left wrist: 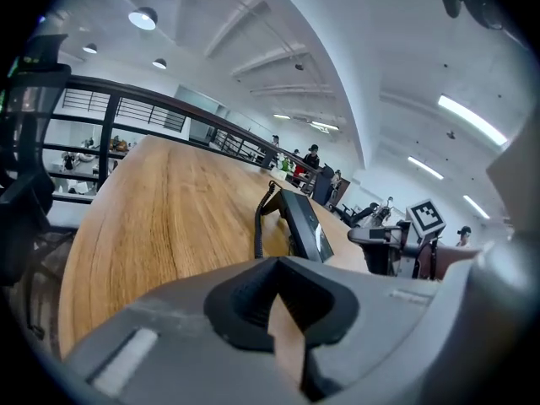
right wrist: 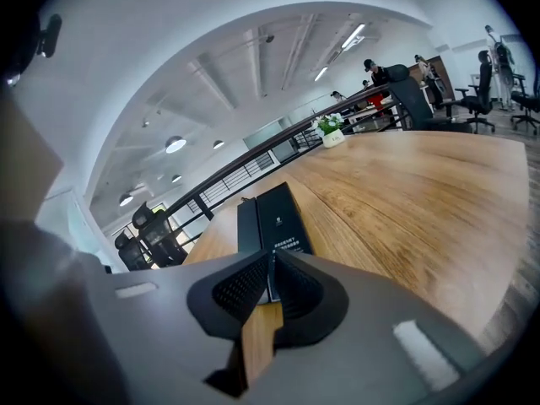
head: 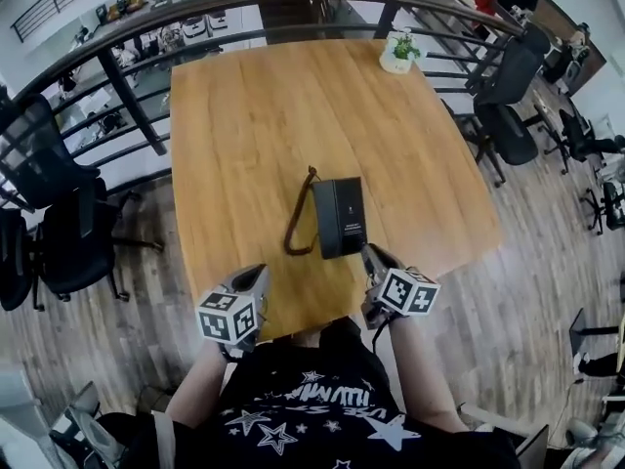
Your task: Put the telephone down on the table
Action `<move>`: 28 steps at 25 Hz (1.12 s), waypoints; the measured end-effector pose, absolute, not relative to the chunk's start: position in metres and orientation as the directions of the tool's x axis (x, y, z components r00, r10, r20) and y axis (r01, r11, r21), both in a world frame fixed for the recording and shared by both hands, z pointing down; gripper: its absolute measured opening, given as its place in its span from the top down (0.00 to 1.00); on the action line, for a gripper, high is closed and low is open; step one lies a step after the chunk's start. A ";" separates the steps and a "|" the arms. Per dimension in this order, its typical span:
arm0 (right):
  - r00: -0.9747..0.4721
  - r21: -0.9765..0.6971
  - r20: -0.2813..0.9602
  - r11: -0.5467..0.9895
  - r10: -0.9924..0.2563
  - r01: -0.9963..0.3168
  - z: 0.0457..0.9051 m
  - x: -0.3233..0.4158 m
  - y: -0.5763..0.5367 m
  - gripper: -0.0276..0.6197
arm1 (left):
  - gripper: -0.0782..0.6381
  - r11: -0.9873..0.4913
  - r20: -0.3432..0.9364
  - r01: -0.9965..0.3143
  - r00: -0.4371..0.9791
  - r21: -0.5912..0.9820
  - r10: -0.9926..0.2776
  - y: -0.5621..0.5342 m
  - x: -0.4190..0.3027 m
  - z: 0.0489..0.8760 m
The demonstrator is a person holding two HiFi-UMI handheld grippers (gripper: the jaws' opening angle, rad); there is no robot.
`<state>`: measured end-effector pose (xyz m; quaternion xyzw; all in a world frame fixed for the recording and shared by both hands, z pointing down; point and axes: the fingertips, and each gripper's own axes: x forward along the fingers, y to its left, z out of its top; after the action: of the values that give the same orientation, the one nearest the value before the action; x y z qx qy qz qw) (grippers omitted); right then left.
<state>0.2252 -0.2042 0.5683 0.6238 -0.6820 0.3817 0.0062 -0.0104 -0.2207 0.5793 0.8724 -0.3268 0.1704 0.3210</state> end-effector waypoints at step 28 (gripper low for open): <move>-0.208 -0.595 0.394 -0.076 -0.895 -0.800 0.560 0.183 -0.038 0.96 | 0.89 -0.731 0.493 -0.555 0.801 0.397 -0.339 -0.086 0.022 0.557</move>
<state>0.1832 -0.0383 0.5601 0.6263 -0.6767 0.3820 -0.0626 0.0217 -0.0860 0.5575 0.9091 -0.2458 0.1977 0.2720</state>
